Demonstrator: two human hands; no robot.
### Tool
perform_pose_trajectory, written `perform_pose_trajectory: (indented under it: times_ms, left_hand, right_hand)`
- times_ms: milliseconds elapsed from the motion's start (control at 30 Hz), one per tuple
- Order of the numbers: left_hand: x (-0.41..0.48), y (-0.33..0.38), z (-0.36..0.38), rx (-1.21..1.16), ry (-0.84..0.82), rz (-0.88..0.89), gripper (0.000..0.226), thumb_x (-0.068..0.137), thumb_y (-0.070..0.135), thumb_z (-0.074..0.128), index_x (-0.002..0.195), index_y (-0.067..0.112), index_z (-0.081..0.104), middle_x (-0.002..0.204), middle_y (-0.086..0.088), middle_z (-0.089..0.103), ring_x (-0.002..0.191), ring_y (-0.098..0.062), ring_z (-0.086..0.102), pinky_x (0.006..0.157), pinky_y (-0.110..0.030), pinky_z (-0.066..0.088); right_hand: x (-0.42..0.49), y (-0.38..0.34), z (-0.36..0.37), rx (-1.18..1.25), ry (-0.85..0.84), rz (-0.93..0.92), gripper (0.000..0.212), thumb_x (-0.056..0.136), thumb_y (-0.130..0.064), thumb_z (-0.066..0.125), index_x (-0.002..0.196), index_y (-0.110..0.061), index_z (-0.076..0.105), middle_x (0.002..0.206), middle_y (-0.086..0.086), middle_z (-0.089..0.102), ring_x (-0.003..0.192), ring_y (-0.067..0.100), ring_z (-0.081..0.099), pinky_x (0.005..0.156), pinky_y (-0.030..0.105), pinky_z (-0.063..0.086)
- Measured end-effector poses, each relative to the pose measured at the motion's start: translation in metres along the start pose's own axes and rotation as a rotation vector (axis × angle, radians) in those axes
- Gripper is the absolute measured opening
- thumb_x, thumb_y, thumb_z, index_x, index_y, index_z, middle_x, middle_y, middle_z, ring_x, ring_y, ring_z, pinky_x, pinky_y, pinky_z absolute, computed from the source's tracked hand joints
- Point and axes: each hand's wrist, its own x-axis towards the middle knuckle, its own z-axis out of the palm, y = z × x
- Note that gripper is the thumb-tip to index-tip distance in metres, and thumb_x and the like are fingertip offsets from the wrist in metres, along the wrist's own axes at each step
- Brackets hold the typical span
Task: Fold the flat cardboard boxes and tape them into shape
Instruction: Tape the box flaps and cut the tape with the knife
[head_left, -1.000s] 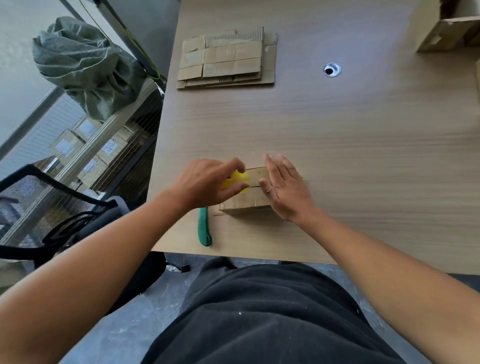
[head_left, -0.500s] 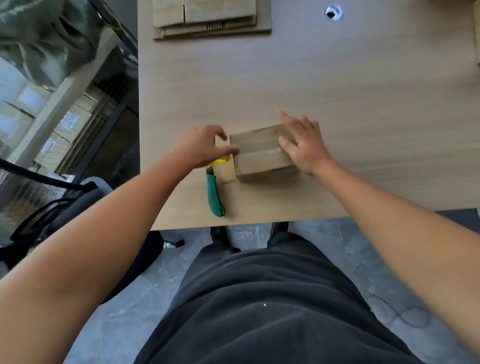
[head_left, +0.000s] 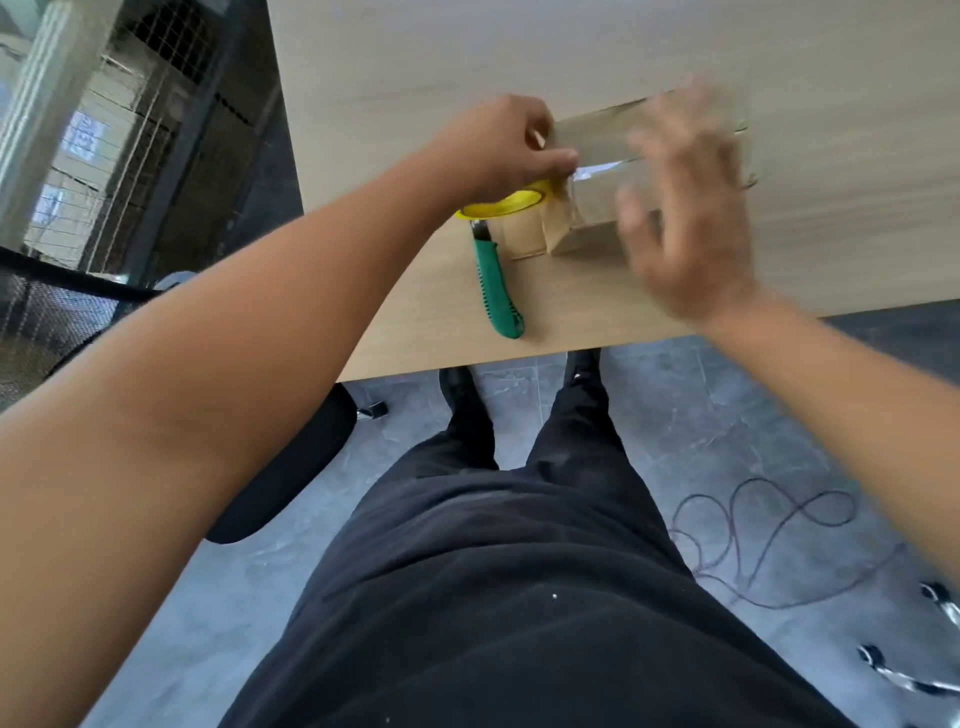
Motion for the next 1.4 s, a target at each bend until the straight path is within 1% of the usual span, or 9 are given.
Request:
perform_pose_trajectory:
  times_ms: [133, 300, 500, 600, 700, 867, 1100, 1233, 1400]
  left_hand:
    - [-0.002, -0.002, -0.002, 0.018, -0.02, -0.002, 0.047, 0.088, 0.057, 0.068, 0.116, 0.018, 0.065, 0.116, 0.001, 0.069, 0.09, -0.017, 0.063, 0.064, -0.024, 0.047]
    - [0.0, -0.001, -0.005, 0.067, -0.042, -0.006, 0.047, 0.089, 0.057, 0.067, 0.115, 0.018, 0.067, 0.114, 0.001, 0.07, 0.1, -0.019, 0.065, 0.087, -0.032, 0.053]
    - [0.002, -0.001, -0.006, 0.065, -0.044, -0.011, 0.045, 0.087, 0.058, 0.069, 0.113, 0.02, 0.069, 0.11, 0.003, 0.07, 0.099, -0.019, 0.066, 0.088, -0.035, 0.054]
    - [0.003, -0.003, -0.005, 0.054, -0.035, -0.005, 0.045, 0.087, 0.058, 0.069, 0.112, 0.02, 0.068, 0.108, 0.001, 0.07, 0.083, -0.016, 0.063, 0.072, -0.03, 0.05]
    - [0.004, -0.006, -0.001, 0.033, -0.033, 0.005, 0.045, 0.087, 0.058, 0.069, 0.112, 0.02, 0.068, 0.11, -0.001, 0.07, 0.087, -0.02, 0.063, 0.076, -0.032, 0.053]
    - [0.004, -0.009, 0.0, -0.008, -0.023, 0.019, 0.036, 0.085, 0.059, 0.07, 0.101, 0.026, 0.066, 0.107, 0.0, 0.071, 0.068, -0.011, 0.056, 0.069, -0.03, 0.05]
    - [-0.001, -0.003, 0.011, 0.002, 0.067, 0.015, 0.039, 0.086, 0.06, 0.068, 0.105, 0.025, 0.07, 0.098, 0.005, 0.066, 0.089, -0.016, 0.06, 0.073, -0.028, 0.043]
    - [-0.007, 0.004, 0.012, -0.003, 0.1, -0.024, 0.047, 0.084, 0.063, 0.068, 0.111, 0.025, 0.071, 0.105, 0.003, 0.071, 0.097, -0.018, 0.065, 0.076, -0.029, 0.046]
    - [-0.033, -0.011, 0.014, -0.188, 0.23, -0.054, 0.038, 0.091, 0.055, 0.062, 0.1, 0.019, 0.07, 0.086, 0.004, 0.066, 0.084, -0.016, 0.064, 0.075, -0.037, 0.054]
  right_hand:
    - [-0.074, -0.095, 0.048, 0.235, -0.22, -0.137, 0.036, 0.096, -0.019, 0.064, 0.125, 0.003, 0.064, 0.128, 0.021, 0.062, 0.129, 0.038, 0.051, 0.111, 0.05, 0.041]
    - [-0.053, -0.122, 0.107, 0.187, -0.371, 0.624, 0.066, 0.094, -0.046, 0.064, 0.141, -0.003, 0.048, 0.133, 0.016, 0.05, 0.123, 0.034, 0.044, 0.107, 0.046, 0.037]
    - [-0.025, -0.121, 0.132, -0.014, -0.435, 0.609, 0.039, 0.099, -0.036, 0.056, 0.12, -0.005, 0.049, 0.121, 0.018, 0.055, 0.113, 0.04, 0.049, 0.089, 0.048, 0.039]
    - [-0.032, -0.109, 0.119, 0.155, -0.515, 0.647, 0.037, 0.098, -0.034, 0.059, 0.12, -0.007, 0.046, 0.117, 0.015, 0.051, 0.102, 0.033, 0.052, 0.081, 0.043, 0.046]
    - [-0.06, -0.094, 0.082, 0.369, -0.606, 0.7, 0.027, 0.095, -0.032, 0.063, 0.107, -0.017, 0.045, 0.1, 0.003, 0.046, 0.075, 0.016, 0.05, 0.059, 0.026, 0.036]
    - [-0.103, -0.08, 0.005, 0.574, -0.564, 0.839, 0.008, 0.089, -0.034, 0.056, 0.095, -0.031, 0.051, 0.07, -0.009, 0.048, 0.055, 0.004, 0.042, 0.055, 0.03, 0.035]
    - [-0.027, -0.065, -0.037, 0.609, -0.033, 0.914, 0.029, 0.096, -0.045, 0.053, 0.108, -0.02, 0.041, 0.086, 0.006, 0.05, 0.071, 0.022, 0.049, 0.065, 0.042, 0.042]
    - [0.025, -0.068, -0.014, 0.273, -0.119, 0.641, 0.028, 0.103, -0.031, 0.045, 0.098, -0.005, 0.052, 0.096, 0.011, 0.053, 0.098, 0.024, 0.049, 0.086, 0.037, 0.036]
    - [0.028, -0.068, 0.005, 0.126, -0.343, 0.645, 0.045, 0.107, -0.027, 0.042, 0.13, 0.009, 0.056, 0.141, 0.016, 0.046, 0.132, 0.033, 0.039, 0.115, 0.035, 0.026]
